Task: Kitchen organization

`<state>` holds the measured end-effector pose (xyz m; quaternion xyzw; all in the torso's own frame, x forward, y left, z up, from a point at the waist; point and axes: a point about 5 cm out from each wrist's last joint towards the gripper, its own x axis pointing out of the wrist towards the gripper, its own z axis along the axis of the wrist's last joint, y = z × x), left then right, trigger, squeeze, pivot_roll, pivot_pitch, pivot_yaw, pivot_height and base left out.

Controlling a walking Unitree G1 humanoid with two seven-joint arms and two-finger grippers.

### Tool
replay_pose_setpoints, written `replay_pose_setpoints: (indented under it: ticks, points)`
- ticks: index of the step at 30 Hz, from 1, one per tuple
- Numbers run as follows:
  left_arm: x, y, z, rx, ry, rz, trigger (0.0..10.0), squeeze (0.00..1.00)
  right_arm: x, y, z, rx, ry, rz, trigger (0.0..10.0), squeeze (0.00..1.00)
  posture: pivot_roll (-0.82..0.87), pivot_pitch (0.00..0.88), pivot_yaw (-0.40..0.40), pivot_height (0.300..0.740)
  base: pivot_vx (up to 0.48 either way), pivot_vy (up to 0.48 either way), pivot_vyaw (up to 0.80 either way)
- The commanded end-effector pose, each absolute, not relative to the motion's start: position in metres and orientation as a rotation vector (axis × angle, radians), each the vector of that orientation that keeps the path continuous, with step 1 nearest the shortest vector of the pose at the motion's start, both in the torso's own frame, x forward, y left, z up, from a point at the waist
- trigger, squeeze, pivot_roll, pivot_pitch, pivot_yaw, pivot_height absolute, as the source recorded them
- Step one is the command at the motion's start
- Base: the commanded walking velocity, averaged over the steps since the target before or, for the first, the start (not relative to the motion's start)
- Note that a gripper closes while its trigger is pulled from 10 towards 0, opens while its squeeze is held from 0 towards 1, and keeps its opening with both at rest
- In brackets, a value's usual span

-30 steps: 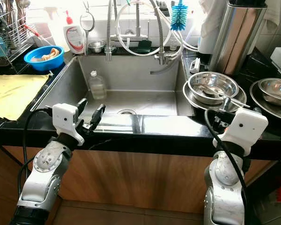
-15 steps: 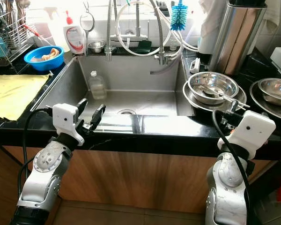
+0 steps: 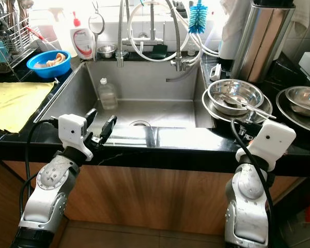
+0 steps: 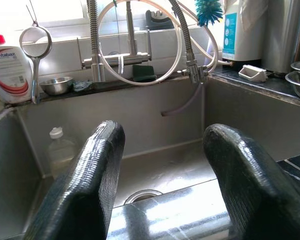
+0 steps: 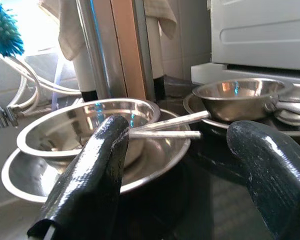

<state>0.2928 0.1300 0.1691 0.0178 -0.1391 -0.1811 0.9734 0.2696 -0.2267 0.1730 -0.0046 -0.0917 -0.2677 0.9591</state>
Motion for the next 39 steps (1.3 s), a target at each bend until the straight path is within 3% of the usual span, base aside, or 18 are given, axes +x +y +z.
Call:
replay_pose_setpoints:
  ticks: [1,2,3,4,5,39]
  points:
    - [0.2936,0.1312,0.1686,0.048,-0.269,-0.364,10.0,0.00,0.2716,-0.2273,0.1741,0.001,-0.194,-0.539,4.3,0.00,-0.03,0.000,0.052,0.740,0.000,0.000,0.00]
    - [0.2936,0.1313,0.1689,0.049,-0.270,-0.364,10.0,0.00,0.2720,-0.2273,0.1738,0.000,-0.193,-0.538,3.1,0.00,-0.03,0.000,0.052,0.740,0.000,0.000,0.00]
    - [0.2936,0.1313,0.1689,0.049,-0.270,-0.364,10.0,0.00,0.2720,-0.2273,0.1738,0.000,-0.193,-0.538,3.1,0.00,-0.03,0.000,0.052,0.740,0.000,0.000,0.00]
    - [0.2936,0.1313,0.1690,0.049,-0.270,-0.363,10.0,0.00,0.2723,-0.2277,0.1733,0.001,-0.194,-0.540,0.5,0.00,-0.03,0.000,0.052,0.740,0.000,0.000,0.00]
    - [0.2936,0.1315,0.1690,0.049,-0.269,-0.363,10.0,0.00,0.2728,-0.2278,0.1730,0.001,-0.194,-0.539,0.0,0.00,-0.03,0.000,0.052,0.740,0.000,0.000,0.00]
    - [0.2946,0.1317,0.1690,0.056,-0.267,-0.366,10.0,0.00,0.2761,-0.2262,0.1706,0.009,-0.192,-0.530,0.0,0.00,-0.03,0.000,0.057,0.740,0.000,0.000,0.00]
